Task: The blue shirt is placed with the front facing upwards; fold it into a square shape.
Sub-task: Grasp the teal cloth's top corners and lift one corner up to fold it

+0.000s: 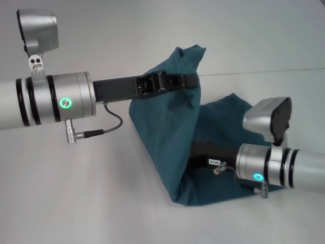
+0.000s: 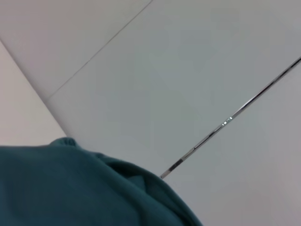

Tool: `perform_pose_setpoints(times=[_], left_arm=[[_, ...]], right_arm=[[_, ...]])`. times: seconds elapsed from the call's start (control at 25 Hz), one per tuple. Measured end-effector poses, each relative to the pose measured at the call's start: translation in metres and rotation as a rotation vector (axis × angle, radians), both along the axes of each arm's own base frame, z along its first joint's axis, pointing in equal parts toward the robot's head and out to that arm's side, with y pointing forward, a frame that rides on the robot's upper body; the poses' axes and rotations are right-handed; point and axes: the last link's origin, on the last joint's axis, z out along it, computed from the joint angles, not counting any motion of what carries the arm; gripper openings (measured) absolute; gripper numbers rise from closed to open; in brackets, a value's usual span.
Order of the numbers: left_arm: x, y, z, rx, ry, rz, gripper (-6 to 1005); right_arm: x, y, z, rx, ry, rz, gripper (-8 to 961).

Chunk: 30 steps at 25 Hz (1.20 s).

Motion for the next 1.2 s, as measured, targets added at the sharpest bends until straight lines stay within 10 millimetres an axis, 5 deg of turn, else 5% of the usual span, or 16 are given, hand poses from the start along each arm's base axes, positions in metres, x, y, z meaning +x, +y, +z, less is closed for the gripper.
perform_pose_setpoints(times=[0.88,1.2], left_arm=[[0.006,0.008,0.005,0.040,-0.004,-0.007,31],[0.001,0.008,0.001,0.055,-0.002,0.011,31]], right_arm=[[-0.046,0.008,-0.038,-0.089,-0.082,0.073,128],[-0.025,0.005,-0.029,-0.057,-0.068,0.011,130]])
